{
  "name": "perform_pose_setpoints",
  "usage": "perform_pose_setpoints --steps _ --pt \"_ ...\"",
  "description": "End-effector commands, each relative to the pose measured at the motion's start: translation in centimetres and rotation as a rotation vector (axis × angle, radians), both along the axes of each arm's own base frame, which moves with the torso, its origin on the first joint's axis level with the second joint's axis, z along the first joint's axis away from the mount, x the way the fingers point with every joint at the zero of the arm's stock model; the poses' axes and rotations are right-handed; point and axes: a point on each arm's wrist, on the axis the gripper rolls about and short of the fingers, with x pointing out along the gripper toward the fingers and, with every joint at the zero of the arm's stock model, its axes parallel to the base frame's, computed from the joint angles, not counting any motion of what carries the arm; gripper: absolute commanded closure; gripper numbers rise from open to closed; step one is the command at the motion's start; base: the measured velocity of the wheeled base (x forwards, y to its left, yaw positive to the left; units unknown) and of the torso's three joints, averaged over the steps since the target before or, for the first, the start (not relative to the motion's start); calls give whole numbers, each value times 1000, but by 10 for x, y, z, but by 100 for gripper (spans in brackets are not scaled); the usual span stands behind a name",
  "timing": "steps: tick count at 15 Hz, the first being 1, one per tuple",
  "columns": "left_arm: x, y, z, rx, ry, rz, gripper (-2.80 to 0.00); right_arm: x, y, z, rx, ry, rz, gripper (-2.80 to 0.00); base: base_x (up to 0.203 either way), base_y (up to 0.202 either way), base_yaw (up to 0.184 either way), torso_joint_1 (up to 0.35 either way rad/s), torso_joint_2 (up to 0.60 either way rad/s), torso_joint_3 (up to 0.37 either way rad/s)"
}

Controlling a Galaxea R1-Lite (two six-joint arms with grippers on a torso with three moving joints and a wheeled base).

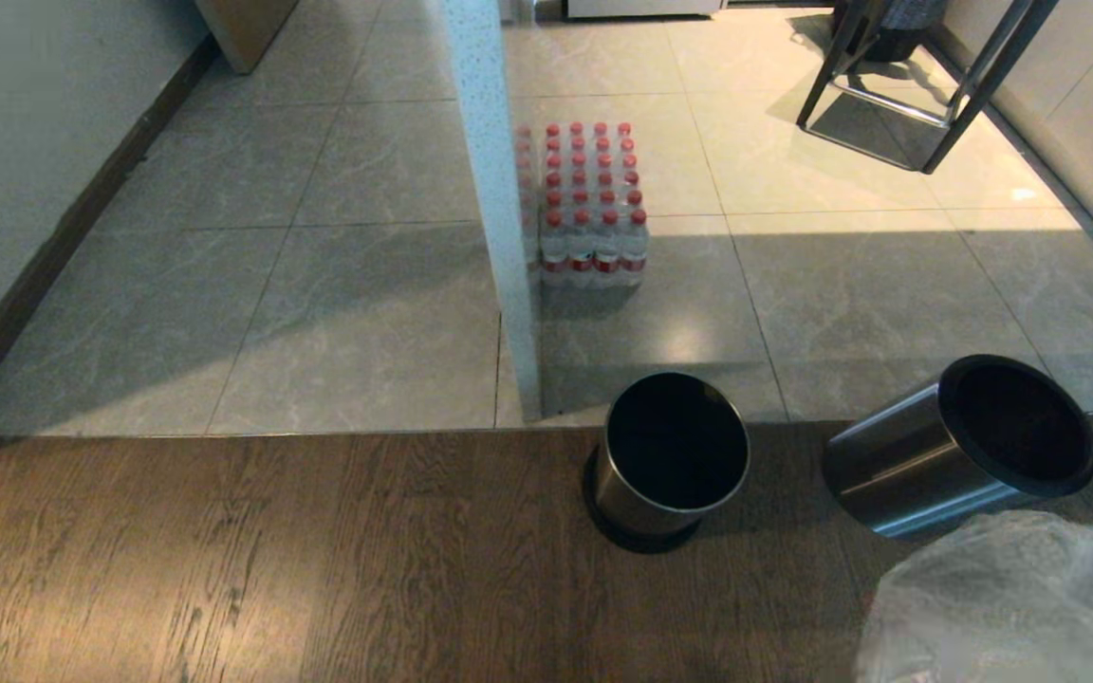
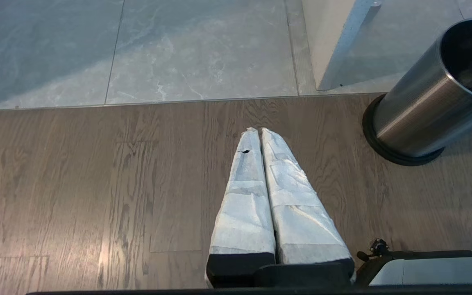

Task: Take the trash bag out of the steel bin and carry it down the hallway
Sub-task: Put the trash bag at the door

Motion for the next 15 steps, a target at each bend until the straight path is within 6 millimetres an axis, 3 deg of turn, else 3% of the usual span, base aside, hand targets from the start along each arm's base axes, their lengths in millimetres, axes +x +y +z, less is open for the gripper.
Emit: perform_pose_setpoints --steps 1,15 --pt "0 0 0 0 0 0 0 -5 0 -19 16 -106 -7 0 0 0 0 0 0 0" --pt "0 0 0 0 0 0 0 -4 0 -22 -12 -78 0 0 0 0 0 0 0 0"
